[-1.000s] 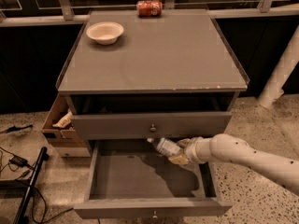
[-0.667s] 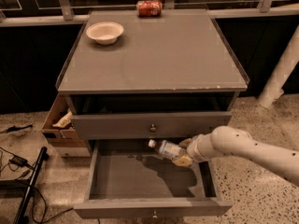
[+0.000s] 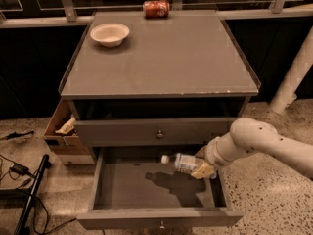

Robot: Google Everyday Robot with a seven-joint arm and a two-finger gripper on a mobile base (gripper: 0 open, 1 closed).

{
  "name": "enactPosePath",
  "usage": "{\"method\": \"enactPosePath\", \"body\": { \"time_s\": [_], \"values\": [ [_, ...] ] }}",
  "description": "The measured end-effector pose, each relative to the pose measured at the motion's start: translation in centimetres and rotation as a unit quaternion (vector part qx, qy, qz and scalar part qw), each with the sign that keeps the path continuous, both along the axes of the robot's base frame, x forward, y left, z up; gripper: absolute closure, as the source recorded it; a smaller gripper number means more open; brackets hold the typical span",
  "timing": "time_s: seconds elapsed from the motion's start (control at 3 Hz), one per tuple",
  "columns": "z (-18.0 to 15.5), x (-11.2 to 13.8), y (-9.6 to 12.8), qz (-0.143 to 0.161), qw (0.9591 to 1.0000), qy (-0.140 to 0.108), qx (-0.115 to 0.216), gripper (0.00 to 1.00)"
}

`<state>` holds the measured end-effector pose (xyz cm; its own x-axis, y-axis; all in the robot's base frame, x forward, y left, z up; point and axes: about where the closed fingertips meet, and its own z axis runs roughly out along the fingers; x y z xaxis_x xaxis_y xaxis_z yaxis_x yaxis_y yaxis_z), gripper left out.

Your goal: Pick blue plastic bottle from middle drawer and place on counter

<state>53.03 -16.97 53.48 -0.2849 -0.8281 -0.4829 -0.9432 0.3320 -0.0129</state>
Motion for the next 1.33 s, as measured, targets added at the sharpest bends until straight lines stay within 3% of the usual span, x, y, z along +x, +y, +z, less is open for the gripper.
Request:
{"method": "enactPosePath", "body": {
  "time_s": [0.33,0.67,1.0,1.33],
  "values": [
    [5.2,-0.7,-0.6,0.060,0.9969,0.017,0.048,1.00],
    [11.4,-0.9,-0.7,0.112,0.9876,-0.003,0.110,1.00],
    [11.9,-1.8,-0.6,0.129,0.9849,0.011,0.116,1.00],
    [12.4,-1.8,-0.5,0.128,0.9851,0.008,0.114,1.00]
  ]
}}
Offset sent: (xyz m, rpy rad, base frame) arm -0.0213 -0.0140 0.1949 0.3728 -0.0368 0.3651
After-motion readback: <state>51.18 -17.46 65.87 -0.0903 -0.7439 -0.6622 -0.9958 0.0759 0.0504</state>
